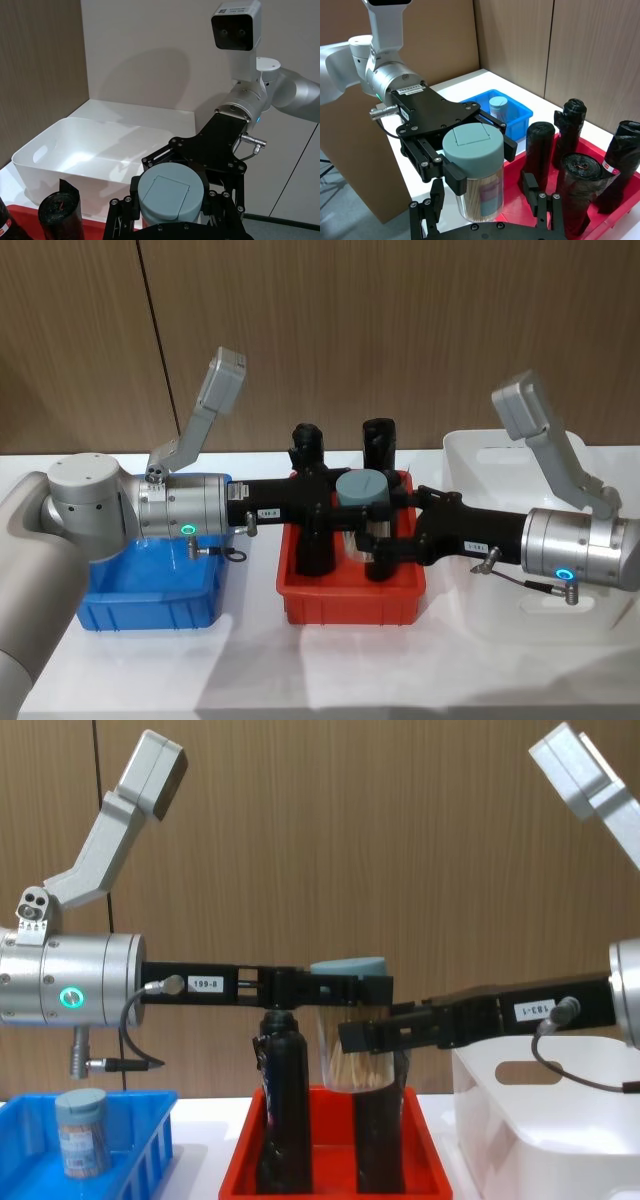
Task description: Pick the cotton swabs from the blue box and place them into the white box.
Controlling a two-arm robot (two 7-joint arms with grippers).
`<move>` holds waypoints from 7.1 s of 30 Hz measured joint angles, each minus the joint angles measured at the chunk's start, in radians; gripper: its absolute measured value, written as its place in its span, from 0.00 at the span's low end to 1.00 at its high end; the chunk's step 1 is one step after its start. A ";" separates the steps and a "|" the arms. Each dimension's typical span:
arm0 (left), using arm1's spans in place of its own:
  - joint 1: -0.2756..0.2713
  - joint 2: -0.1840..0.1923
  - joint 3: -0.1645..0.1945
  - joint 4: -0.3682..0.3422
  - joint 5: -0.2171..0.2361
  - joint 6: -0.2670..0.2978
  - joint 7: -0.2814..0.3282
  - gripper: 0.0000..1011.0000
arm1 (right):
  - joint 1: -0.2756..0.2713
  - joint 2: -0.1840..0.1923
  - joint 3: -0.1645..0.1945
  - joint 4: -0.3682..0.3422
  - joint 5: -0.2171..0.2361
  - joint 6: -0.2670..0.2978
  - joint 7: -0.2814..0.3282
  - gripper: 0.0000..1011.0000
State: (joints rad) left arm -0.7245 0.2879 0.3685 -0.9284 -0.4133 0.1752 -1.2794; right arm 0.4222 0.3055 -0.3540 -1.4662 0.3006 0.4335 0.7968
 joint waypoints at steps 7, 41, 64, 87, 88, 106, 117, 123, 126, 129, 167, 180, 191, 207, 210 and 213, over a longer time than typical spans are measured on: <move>0.000 0.000 -0.001 0.000 0.000 0.000 0.000 0.66 | 0.004 -0.001 -0.006 0.006 0.013 0.007 0.005 0.99; 0.000 0.000 -0.001 0.000 0.000 -0.001 0.001 0.66 | 0.020 -0.015 -0.036 0.046 0.051 0.000 -0.018 0.77; 0.000 0.000 -0.001 0.000 0.000 -0.001 0.001 0.88 | 0.020 -0.009 -0.051 0.045 0.071 -0.003 -0.018 0.63; 0.000 0.000 -0.001 0.000 0.000 -0.001 0.001 0.99 | -0.007 0.039 -0.036 0.032 0.108 -0.039 -0.028 0.63; 0.000 0.000 -0.001 0.000 0.000 -0.001 0.001 0.99 | -0.011 0.045 -0.033 0.032 0.112 -0.042 -0.031 0.63; 0.000 0.000 -0.001 0.000 0.000 -0.001 0.001 0.99 | -0.043 0.109 0.010 0.047 0.152 -0.086 -0.080 0.63; 0.000 0.000 -0.001 0.000 0.000 -0.001 0.001 0.99 | -0.044 0.150 0.049 0.050 0.164 -0.099 -0.140 0.63; 0.000 0.000 -0.001 0.000 0.000 -0.001 0.001 0.99 | -0.034 0.167 0.066 0.059 0.141 -0.096 -0.175 0.63; 0.000 0.000 -0.001 0.000 0.000 -0.001 0.001 0.99 | -0.027 0.173 0.071 0.069 0.123 -0.091 -0.189 0.63; 0.000 0.000 -0.001 0.000 0.000 -0.001 0.001 0.99 | -0.019 0.176 0.073 0.084 0.103 -0.086 -0.200 0.63; 0.007 0.001 0.000 -0.010 0.002 -0.002 0.020 0.99 | 0.019 0.158 0.051 0.172 0.001 -0.063 -0.229 0.99; 0.061 0.012 0.010 -0.087 0.026 -0.021 0.161 0.99 | -0.082 0.130 0.068 0.066 -0.002 -0.138 -0.340 0.99; 0.119 0.023 0.021 -0.170 0.051 -0.040 0.309 0.99 | -0.195 0.099 0.088 -0.050 -0.006 -0.221 -0.463 0.99; 0.199 0.038 0.036 -0.285 0.088 -0.066 0.520 0.99 | -0.351 0.056 0.114 -0.211 -0.011 -0.336 -0.635 0.99; 0.215 0.042 0.039 -0.308 0.095 -0.072 0.560 0.99 | -0.378 0.048 0.119 -0.240 -0.012 -0.356 -0.666 0.99; 0.230 0.045 0.041 -0.330 0.101 -0.077 0.599 0.99 | -0.404 0.041 0.123 -0.267 -0.013 -0.375 -0.694 0.99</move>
State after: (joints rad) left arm -0.4940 0.3326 0.4096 -1.2579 -0.3121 0.0981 -0.6803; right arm 0.0182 0.3462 -0.2306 -1.7331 0.2878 0.0582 0.1029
